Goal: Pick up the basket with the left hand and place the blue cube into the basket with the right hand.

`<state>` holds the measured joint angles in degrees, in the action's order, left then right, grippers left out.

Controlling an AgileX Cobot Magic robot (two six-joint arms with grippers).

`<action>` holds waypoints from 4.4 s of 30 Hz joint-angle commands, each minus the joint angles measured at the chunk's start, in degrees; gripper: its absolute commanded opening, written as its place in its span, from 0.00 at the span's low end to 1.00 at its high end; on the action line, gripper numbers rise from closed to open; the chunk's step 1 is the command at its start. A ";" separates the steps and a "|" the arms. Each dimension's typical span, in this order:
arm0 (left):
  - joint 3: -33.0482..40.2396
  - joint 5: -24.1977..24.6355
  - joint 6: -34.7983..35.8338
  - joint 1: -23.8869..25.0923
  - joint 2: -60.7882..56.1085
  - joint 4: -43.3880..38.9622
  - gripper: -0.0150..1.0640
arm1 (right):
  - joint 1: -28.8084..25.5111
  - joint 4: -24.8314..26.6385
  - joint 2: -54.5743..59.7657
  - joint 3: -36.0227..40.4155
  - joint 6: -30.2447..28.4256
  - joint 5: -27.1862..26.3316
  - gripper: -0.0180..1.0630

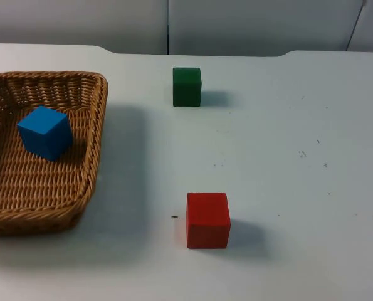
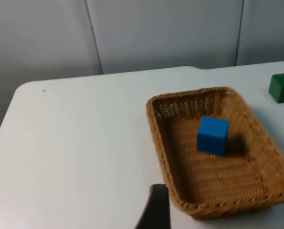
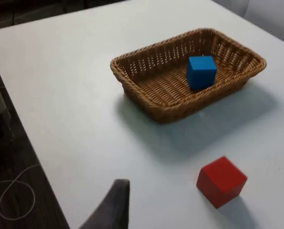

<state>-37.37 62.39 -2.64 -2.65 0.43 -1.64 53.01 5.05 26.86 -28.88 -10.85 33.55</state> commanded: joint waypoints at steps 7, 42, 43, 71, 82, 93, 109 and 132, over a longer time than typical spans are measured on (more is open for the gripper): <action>3.79 6.25 2.64 -0.20 -0.43 -1.98 0.68 | 0.16 -0.95 -5.61 1.28 2.17 0.92 0.98; 5.47 7.57 -1.32 -0.20 -0.43 -1.16 0.68 | 0.16 -16.02 -26.86 -0.27 19.87 28.41 0.98; 5.47 7.57 -1.63 -0.20 -0.43 -0.91 0.68 | 0.16 -15.42 -26.86 -0.27 19.40 28.41 0.98; 5.47 5.69 -1.66 -0.20 -0.43 2.92 0.68 | 0.16 -9.84 -26.86 -0.15 12.37 28.30 0.98; 5.47 6.53 -1.66 -0.20 -0.43 2.92 0.91 | 0.16 -9.84 -26.86 -0.15 12.37 28.30 0.98; 5.47 7.57 -1.66 -0.20 -0.43 2.46 0.97 | 0.16 -9.95 -26.86 -0.15 12.37 28.30 0.98; 5.68 7.57 -0.94 -0.20 -0.43 -6.48 0.97 | 0.16 -10.29 -26.86 -0.15 12.74 28.30 0.98; 6.11 2.71 7.16 -0.20 -0.43 -0.64 0.97 | 0.16 -13.06 -26.86 -0.15 16.48 28.30 0.98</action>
<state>-31.55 67.06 3.71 -2.65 0.23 -3.70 53.12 -7.49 0.12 -29.32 5.21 62.42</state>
